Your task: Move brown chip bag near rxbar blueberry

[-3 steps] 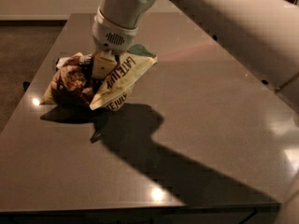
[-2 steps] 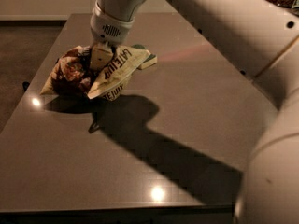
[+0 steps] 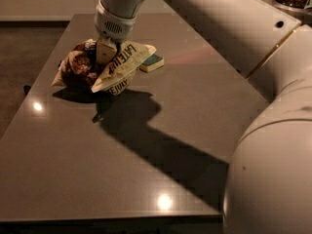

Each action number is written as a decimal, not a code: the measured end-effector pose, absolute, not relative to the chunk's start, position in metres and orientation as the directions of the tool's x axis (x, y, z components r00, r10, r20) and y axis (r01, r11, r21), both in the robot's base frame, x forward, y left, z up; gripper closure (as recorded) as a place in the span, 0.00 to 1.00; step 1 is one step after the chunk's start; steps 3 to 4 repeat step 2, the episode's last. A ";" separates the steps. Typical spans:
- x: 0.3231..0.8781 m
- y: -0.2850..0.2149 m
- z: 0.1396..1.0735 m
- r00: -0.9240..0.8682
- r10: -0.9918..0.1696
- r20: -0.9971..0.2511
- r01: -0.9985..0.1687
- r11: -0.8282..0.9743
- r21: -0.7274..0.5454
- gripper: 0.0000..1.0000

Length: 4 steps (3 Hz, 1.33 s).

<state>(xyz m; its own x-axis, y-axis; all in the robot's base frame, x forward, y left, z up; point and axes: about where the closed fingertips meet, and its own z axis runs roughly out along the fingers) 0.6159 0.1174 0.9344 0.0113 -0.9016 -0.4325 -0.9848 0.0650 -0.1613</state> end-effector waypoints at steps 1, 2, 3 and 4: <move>0.614 0.119 0.933 0.015 -0.901 -0.433 -0.986 0.059 -0.157 0.30; 0.614 0.121 0.931 0.017 -0.901 -0.433 -0.986 0.057 -0.156 0.01; 0.614 0.121 0.931 0.017 -0.901 -0.433 -0.986 0.057 -0.156 0.01; 0.614 0.121 0.931 0.017 -0.901 -0.433 -0.986 0.057 -0.156 0.01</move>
Offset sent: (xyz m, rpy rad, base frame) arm -0.0013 0.0016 -0.0010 0.0008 0.0036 0.0056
